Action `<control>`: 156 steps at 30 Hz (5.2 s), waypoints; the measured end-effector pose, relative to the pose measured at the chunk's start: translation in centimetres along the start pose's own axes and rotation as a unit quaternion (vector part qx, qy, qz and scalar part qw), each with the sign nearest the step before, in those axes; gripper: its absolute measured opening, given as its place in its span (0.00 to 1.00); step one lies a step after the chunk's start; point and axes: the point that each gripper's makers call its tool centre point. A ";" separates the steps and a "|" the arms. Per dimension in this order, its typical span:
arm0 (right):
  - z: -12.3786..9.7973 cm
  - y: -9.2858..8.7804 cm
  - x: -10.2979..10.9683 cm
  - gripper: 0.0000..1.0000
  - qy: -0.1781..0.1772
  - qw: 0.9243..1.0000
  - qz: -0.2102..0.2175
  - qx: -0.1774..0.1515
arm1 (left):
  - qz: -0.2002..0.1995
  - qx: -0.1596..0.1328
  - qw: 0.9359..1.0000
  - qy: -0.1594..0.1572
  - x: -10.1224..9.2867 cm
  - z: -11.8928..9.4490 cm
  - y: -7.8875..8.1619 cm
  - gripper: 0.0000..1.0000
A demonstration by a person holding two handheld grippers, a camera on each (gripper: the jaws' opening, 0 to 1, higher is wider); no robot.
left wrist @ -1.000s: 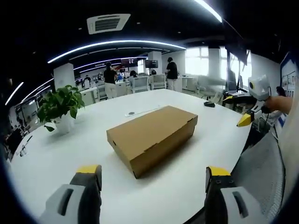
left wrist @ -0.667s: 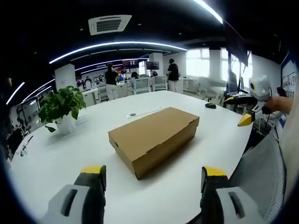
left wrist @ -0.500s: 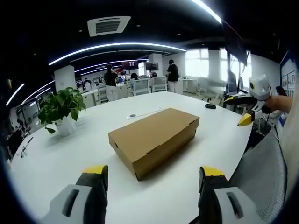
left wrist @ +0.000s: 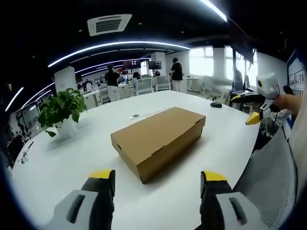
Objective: Operate the shoe box by opening the lid, removing the specified soft item, and placing it in the target area until the item is outside and the box remains undamaged.
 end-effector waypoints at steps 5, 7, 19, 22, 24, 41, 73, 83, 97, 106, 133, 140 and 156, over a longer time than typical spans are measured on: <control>0.1 0.0 0.0 0.87 0.002 1.000 -0.001 0.000 | 0.002 0.002 1.000 0.001 0.2 0.0 0.2 0.73; 0.2 0.0 -0.1 0.86 0.001 1.000 -0.002 0.000 | 0.002 0.002 1.000 0.001 0.3 0.0 0.3 0.73; 0.4 0.2 -0.5 0.85 0.003 1.000 -0.004 0.001 | 0.006 0.004 1.000 0.004 0.8 0.6 0.4 0.72; 0.6 0.2 -0.6 0.84 0.005 1.000 -0.007 0.001 | 0.007 0.006 1.000 0.004 0.9 0.7 0.4 0.71; 0.7 0.3 -0.7 0.84 0.006 1.000 -0.008 0.001 | 0.006 0.006 1.000 0.004 1.0 0.8 0.4 0.71; 1.8 0.8 -1.0 0.82 0.019 1.000 -0.017 0.001 | 0.006 0.012 1.000 0.003 1.4 2.0 0.2 0.68; 4.8 -0.5 -1.9 0.77 0.047 0.999 -0.021 0.007 | 0.012 0.019 1.000 0.001 2.3 4.5 -0.7 0.65; 6.0 -0.8 -1.7 0.73 0.061 0.998 -0.018 0.002 | 0.012 0.019 1.000 -0.001 1.9 5.2 -0.8 0.64; 8.3 -0.9 -2.5 0.61 0.076 0.997 -0.022 -0.002 | -0.002 0.012 1.000 0.012 2.0 6.6 -0.7 0.57; 10.5 -1.1 -2.4 0.55 0.096 0.995 -0.034 0.008 | -0.016 0.017 0.999 0.030 2.9 7.8 -1.0 0.53; 14.9 -1.0 -3.1 0.48 0.103 0.994 -0.026 0.028 | -0.079 0.034 0.994 0.071 4.2 9.9 -2.4 0.46; 15.0 -1.2 -3.0 0.47 0.100 0.995 -0.010 0.029 | -0.077 0.031 0.994 0.073 4.1 9.9 -2.4 0.46; 14.9 -1.0 -2.1 0.48 0.080 0.996 -0.006 0.036 | -0.077 0.035 0.995 0.060 4.4 9.5 -2.5 0.44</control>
Point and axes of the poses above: the point that each gripper's makers call its tool centre point, and the gripper's own axes: z roughly forward along the fingers, x roughly to its left, y roughly out of its top, and after that the axes turned 1 degree about x, right-handed
